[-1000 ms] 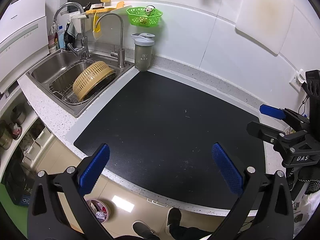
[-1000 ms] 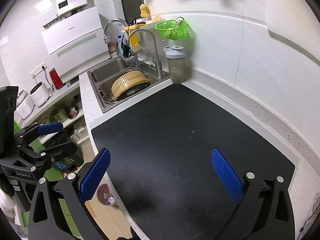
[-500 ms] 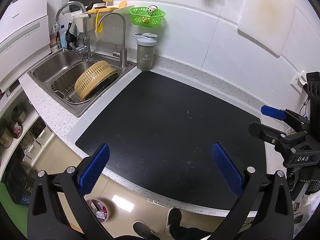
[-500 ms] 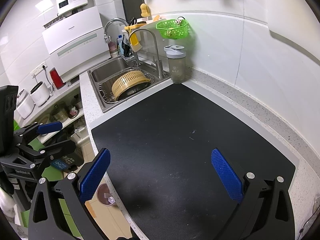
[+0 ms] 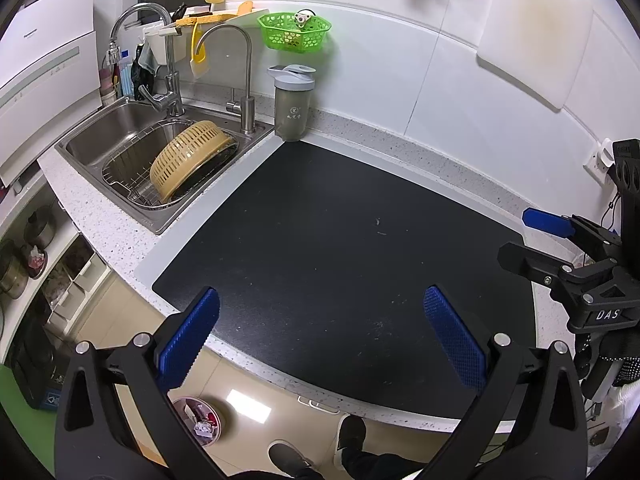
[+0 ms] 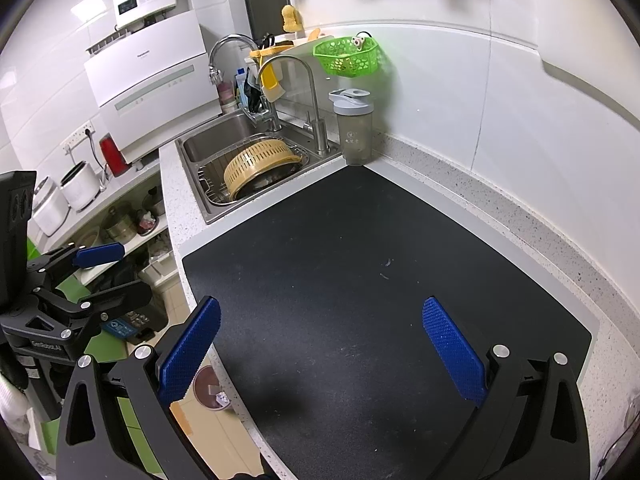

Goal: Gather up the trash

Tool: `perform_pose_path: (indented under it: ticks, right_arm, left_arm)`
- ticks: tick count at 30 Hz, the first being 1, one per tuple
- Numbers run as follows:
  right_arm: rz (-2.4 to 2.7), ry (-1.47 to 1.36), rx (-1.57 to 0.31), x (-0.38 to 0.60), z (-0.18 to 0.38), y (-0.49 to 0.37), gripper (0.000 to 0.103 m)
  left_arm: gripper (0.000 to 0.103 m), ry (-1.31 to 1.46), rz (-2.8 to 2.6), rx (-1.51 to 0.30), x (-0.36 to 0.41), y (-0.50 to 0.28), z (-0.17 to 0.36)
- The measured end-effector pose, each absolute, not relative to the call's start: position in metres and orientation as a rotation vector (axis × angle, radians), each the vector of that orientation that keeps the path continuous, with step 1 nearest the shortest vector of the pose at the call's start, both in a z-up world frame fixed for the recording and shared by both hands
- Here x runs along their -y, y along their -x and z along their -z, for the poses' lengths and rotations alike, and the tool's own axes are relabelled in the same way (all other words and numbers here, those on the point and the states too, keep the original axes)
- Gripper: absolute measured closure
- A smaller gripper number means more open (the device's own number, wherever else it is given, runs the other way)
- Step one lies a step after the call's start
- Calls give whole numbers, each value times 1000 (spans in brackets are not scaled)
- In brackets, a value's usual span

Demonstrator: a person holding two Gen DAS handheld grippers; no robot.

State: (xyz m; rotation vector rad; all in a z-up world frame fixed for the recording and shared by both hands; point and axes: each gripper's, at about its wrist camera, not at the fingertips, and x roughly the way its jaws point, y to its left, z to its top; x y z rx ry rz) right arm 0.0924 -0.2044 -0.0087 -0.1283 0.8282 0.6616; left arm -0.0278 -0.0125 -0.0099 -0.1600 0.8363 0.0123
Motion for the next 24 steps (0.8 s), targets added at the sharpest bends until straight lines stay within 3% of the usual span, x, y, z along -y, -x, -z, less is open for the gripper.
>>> perform_pose_path:
  ticks: [24]
  right_arm:
    - [-671,136,-831,202,11,-96,6]
  left_arm:
    - [3,157,-17,-833,12,29,8]
